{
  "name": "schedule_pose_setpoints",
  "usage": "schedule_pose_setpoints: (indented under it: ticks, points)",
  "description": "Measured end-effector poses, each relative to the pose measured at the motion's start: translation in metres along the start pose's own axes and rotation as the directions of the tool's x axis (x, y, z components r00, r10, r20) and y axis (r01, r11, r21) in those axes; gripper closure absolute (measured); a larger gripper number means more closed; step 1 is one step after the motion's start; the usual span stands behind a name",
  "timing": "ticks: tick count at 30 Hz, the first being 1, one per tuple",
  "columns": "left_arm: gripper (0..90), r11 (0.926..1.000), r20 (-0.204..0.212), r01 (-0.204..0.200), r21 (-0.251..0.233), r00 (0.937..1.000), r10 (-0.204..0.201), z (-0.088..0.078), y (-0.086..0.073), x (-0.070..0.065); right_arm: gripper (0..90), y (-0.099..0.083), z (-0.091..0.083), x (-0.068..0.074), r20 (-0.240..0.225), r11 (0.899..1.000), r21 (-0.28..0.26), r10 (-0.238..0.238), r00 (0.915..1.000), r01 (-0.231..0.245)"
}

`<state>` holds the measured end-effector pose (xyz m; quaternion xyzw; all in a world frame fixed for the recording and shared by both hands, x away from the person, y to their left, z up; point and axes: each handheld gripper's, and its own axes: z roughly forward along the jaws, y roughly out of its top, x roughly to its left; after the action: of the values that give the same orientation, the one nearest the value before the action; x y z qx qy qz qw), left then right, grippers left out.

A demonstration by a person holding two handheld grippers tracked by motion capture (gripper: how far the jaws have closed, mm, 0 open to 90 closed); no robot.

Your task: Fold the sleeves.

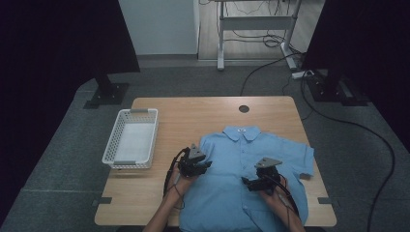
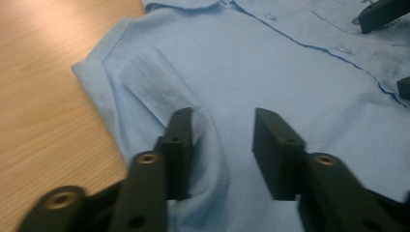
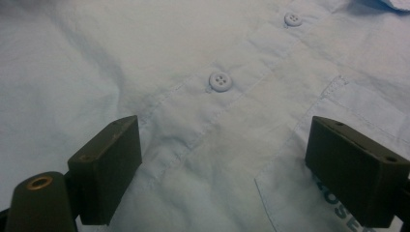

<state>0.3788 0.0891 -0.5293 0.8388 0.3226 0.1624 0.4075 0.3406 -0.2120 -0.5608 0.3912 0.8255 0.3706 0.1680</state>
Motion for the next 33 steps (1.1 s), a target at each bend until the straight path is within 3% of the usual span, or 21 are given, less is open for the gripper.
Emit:
schedule_pose_setpoints:
  ticks: [7,13,17,20,25,29,33]
  points:
    - [36.7,0.9932,-0.003,0.036,-0.111,0.9993,-0.037,-0.025,0.010,0.009,12.6,0.000,0.000,0.000,-0.001,1.000,0.000,-0.001,1.0000,0.001]
    - [26.9,0.9900,-0.047,0.073,-0.121,0.9958,-0.079,-0.033,0.006,0.025,12.6,0.000,0.000,0.000,-0.002,1.000,0.000,-0.001,1.0000,0.001]
    - [21.7,0.9926,-0.050,0.094,-0.077,0.9939,-0.098,-0.023,-0.002,0.030,12.6,0.000,0.000,0.000,-0.002,1.000,0.000,-0.002,1.0000,0.002]
    - [18.2,0.9964,-0.053,0.083,-0.017,0.9950,-0.084,-0.011,-0.010,0.030,12.3,0.000,0.000,0.000,-0.004,1.000,0.000,-0.002,1.0000,0.002]
    - [16.2,0.9928,-0.050,0.102,0.064,0.9939,-0.098,0.007,-0.024,0.031,9.7,0.000,0.000,0.000,-0.012,1.000,0.003,-0.009,0.9999,0.009]
    - [15.4,0.9920,-0.107,0.093,0.085,0.9907,-0.084,0.009,-0.026,0.030,6.1,0.000,0.001,0.001,-0.029,1.000,0.013,-0.026,0.9993,0.026]
    - [15.3,0.9936,-0.089,0.074,0.085,0.9938,-0.066,0.007,-0.027,0.032,2.9,0.001,0.002,0.001,-0.040,0.999,0.020,-0.033,0.9986,0.034]
